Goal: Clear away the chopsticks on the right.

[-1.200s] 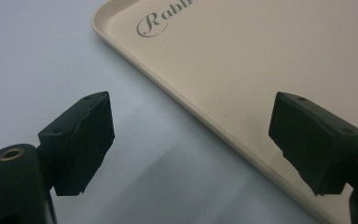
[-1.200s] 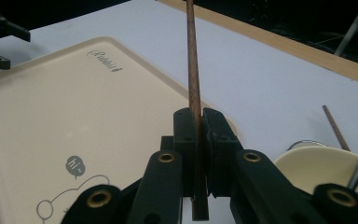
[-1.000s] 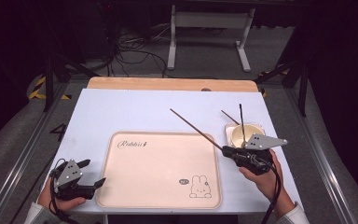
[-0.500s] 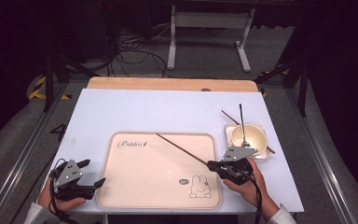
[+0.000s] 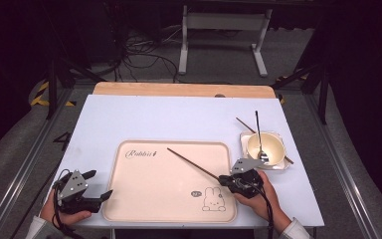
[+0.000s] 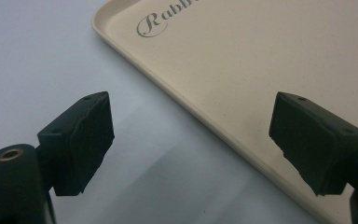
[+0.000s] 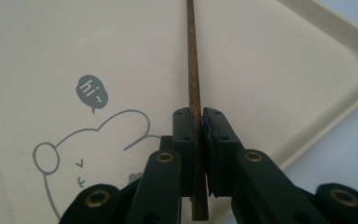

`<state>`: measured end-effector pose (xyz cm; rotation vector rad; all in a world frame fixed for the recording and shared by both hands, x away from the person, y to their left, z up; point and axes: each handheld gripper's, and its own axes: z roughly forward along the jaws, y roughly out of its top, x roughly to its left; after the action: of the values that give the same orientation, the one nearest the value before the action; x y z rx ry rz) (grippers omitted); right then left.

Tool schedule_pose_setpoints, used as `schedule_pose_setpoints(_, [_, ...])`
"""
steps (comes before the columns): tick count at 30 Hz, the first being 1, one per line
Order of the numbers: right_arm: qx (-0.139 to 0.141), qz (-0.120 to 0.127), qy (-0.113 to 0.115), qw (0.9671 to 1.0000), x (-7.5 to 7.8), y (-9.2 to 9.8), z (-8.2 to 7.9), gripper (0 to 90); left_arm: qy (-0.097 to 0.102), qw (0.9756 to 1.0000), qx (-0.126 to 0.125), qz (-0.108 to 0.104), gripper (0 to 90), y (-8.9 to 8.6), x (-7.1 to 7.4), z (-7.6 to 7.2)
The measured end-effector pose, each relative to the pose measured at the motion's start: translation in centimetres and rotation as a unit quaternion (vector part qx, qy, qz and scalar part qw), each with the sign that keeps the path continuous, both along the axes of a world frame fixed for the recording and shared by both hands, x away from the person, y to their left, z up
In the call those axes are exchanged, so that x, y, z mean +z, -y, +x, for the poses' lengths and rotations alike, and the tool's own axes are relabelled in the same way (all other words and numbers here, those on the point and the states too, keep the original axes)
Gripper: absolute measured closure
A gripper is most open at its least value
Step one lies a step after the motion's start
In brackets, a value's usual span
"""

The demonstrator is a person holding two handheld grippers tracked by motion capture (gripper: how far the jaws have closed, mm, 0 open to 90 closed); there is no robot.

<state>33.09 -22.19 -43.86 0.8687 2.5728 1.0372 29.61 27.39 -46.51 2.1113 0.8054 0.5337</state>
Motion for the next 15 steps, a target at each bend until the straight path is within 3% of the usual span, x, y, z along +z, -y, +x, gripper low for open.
schedule_pose_setpoints(6, [-0.004, -0.001, -0.018, 0.9998, -0.53, -0.15, 0.15, 80.8, 0.001, 1.0, -0.004, -0.001, 14.9, 0.03, 0.0, 0.0])
schedule_pose_setpoints(15, [0.002, -0.006, 0.002, 1.0, -0.16, -0.39, -0.24, 75.1, -0.003, 1.0, -0.002, 0.001, 14.9, 0.0, 0.01, 0.0])
